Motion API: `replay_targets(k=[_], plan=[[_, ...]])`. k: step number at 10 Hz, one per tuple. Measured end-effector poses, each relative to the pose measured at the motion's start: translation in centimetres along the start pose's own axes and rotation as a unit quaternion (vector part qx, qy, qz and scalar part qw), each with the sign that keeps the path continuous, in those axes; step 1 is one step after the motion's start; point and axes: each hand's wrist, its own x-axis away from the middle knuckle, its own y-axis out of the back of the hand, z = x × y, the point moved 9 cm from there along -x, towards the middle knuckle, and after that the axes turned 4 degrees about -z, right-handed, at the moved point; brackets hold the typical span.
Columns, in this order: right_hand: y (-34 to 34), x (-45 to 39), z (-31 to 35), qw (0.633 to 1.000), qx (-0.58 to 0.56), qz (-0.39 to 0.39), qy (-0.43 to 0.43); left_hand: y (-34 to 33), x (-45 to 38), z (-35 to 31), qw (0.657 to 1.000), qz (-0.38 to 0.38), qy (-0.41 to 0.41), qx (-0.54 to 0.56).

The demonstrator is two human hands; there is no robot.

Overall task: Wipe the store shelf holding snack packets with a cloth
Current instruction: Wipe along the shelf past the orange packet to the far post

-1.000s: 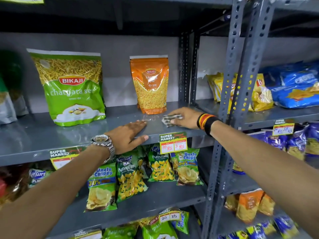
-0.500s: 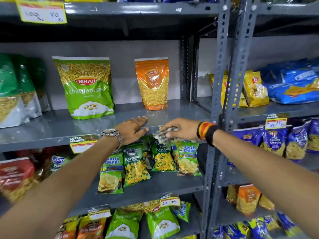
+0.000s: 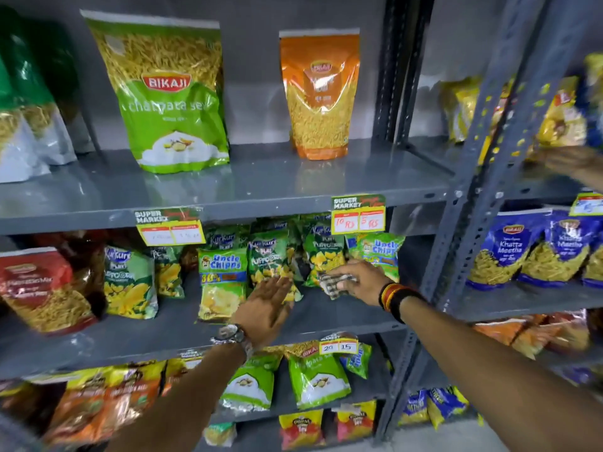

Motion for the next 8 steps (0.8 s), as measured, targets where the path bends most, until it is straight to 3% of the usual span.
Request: replay_targets(k=[2, 3, 4, 7, 8], plan=[[-8.5, -4.4, -1.0, 0.999, 0.041, 0.024, 0.010, -7.5, 0.5, 3.3, 0.999, 0.000, -0.023, -0.031], [-12.6, -4.6, -2.6, 0.991, 0.130, 0.021, 0.035, -10.2, 1.5, 4.4, 0.998, -0.025, -0.038, -0.044], [-14.7, -3.6, -4.3, 0.983, 0.184, -0.016, 0.018, -12.4, 2.2, 5.6, 0.997, -0.002, -0.028, -0.073], [-16.9, -4.8, -6.2, 0.976, 0.199, 0.067, -0.057, -13.1, 2.3, 6.2, 0.990, 0.037, 0.013, -0.138], [-15.2, -2.5, -4.2, 0.983, 0.176, 0.000, -0.059, -10.2, 2.5, 5.3, 0.991, 0.006, 0.055, -0.121]])
